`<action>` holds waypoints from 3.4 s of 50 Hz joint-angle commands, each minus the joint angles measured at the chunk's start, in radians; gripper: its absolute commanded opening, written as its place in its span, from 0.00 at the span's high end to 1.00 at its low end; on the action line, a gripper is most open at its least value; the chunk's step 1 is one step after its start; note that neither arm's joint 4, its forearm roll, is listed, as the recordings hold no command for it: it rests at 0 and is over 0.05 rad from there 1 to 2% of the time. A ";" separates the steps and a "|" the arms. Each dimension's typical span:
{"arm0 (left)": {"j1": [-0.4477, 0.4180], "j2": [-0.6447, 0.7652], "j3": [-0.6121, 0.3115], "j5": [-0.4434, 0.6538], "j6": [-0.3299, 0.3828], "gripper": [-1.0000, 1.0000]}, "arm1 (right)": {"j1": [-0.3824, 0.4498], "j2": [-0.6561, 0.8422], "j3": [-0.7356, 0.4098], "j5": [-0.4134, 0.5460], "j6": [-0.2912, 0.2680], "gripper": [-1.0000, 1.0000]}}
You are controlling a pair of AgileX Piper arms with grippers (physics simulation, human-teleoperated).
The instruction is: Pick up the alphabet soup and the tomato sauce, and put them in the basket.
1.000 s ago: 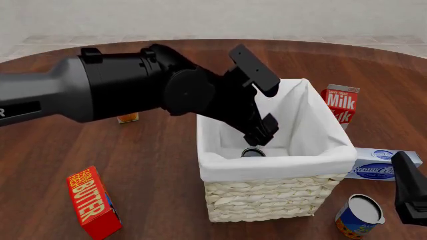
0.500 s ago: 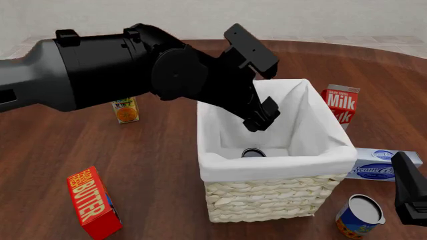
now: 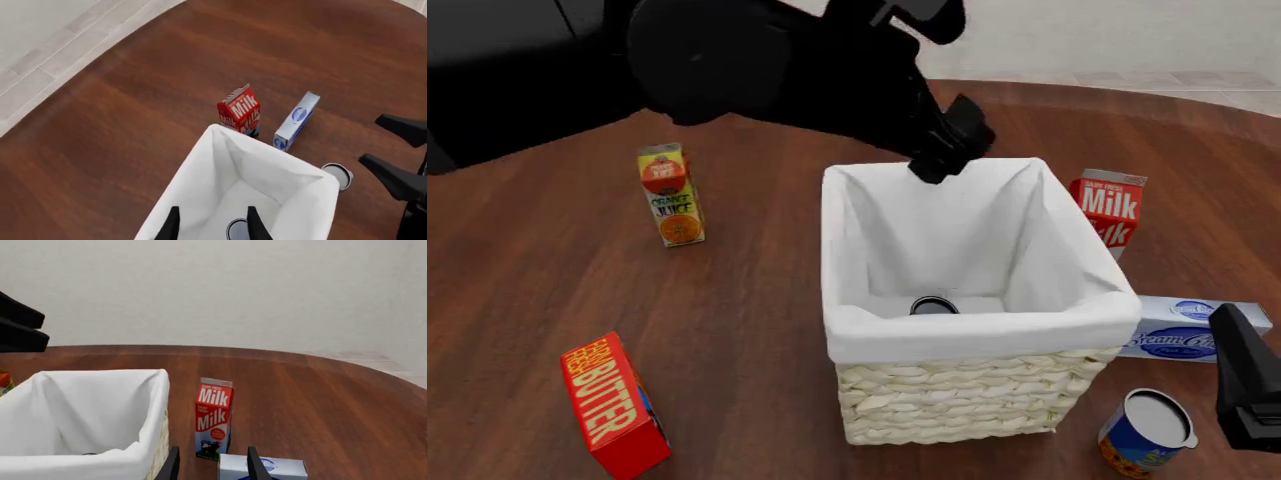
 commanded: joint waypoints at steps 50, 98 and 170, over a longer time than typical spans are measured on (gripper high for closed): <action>-0.035 -0.237 -0.014 -0.175 -0.228 0.00 | -0.044 0.002 -0.232 0.250 -0.039 0.00; -0.011 -0.398 0.029 -0.355 -0.302 0.00 | 0.054 0.325 -0.633 0.661 -0.104 0.00; -0.006 -0.441 0.043 -0.384 -0.303 0.00 | 0.170 0.483 -0.851 1.101 0.066 0.00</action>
